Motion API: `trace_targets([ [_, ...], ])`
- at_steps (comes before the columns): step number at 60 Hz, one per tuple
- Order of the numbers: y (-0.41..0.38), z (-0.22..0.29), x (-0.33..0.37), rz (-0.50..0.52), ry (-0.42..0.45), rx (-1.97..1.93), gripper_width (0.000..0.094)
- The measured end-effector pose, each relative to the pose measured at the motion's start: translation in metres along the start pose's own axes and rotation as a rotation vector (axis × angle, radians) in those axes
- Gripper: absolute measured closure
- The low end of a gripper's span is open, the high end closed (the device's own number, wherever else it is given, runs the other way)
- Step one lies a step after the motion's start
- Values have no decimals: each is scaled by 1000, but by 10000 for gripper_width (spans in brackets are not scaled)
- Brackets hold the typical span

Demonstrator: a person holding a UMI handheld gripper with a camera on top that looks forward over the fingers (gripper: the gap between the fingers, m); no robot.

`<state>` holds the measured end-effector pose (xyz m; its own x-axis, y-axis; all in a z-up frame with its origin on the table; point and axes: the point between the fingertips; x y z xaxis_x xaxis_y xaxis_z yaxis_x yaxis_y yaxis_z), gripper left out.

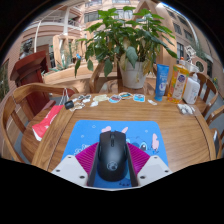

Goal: Arrange mouse

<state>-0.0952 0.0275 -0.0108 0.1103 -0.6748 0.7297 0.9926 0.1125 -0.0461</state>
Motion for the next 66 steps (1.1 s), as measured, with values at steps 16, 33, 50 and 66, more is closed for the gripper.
trace_targets([
  [16,13,16,94,-68,140,42,73],
  [33,8,-6,257,-92,264,35,75],
  [50,-4,-56,363,-104,298,64,79],
  [66,-12,-98,405,-100,305,87,80],
])
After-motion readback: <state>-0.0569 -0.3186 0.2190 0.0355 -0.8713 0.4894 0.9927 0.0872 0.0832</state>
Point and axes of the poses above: the point between the fingertips, and its own axes, seen from behind it with the camera up: y to the right, z up, x backward, against the way the camera looks, and after that the axes turned 7 degrees about -y, right-handed
